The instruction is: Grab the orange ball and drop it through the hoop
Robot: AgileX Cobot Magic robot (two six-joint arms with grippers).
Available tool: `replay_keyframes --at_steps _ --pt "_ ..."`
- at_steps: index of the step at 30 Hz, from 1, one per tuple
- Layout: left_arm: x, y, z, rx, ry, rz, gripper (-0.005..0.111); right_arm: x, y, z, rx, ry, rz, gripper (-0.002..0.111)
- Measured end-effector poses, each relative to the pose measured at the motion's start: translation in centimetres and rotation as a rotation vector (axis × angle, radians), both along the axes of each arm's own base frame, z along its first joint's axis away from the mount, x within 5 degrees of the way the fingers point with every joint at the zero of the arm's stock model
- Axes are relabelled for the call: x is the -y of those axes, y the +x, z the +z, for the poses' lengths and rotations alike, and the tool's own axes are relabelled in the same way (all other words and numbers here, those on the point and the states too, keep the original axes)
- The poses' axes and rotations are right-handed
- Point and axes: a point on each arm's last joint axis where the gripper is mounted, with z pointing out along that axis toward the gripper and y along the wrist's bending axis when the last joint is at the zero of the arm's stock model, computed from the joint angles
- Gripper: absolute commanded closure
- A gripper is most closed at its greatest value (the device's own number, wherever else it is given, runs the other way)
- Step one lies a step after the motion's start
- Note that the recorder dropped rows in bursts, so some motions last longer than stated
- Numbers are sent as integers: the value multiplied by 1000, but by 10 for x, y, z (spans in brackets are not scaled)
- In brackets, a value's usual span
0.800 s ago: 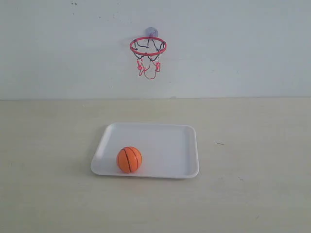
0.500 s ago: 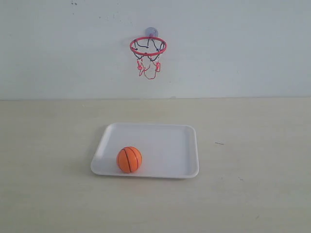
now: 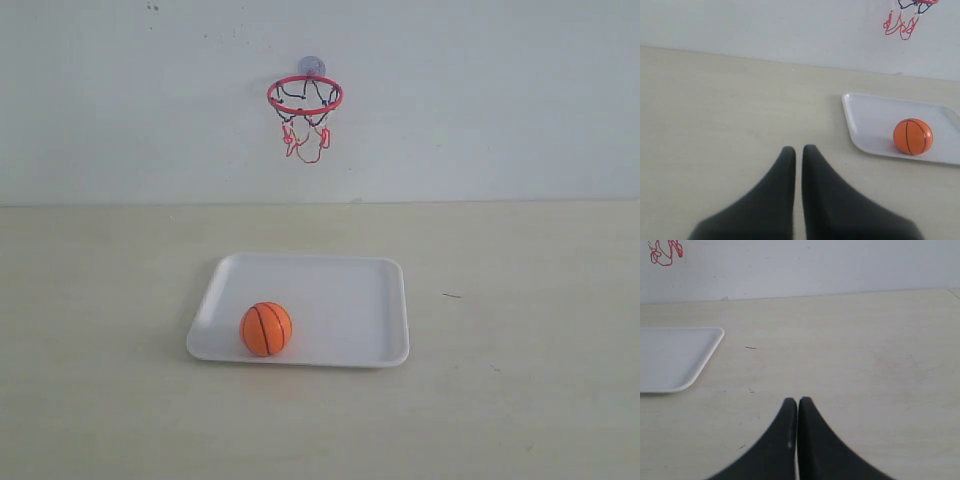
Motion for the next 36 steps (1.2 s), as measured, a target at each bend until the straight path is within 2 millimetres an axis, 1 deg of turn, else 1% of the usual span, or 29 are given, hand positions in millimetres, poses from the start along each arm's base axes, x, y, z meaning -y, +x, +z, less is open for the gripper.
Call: replay_keyframes --at_steps 18,21,25,30,36 --pt "0 0 0 0 0 0 103 0 0 0 2 0 0 109" --pt "0 0 0 0 0 0 103 0 1 5 54 4 -3 109" --pt "0 0 0 0 0 0 103 1 3 24 264 20 -13 109" --pt "0 0 0 0 0 0 103 2 -1 48 533 40 -27 109" --pt "0 0 0 0 0 0 103 5 -15 76 879 70 -43 109"
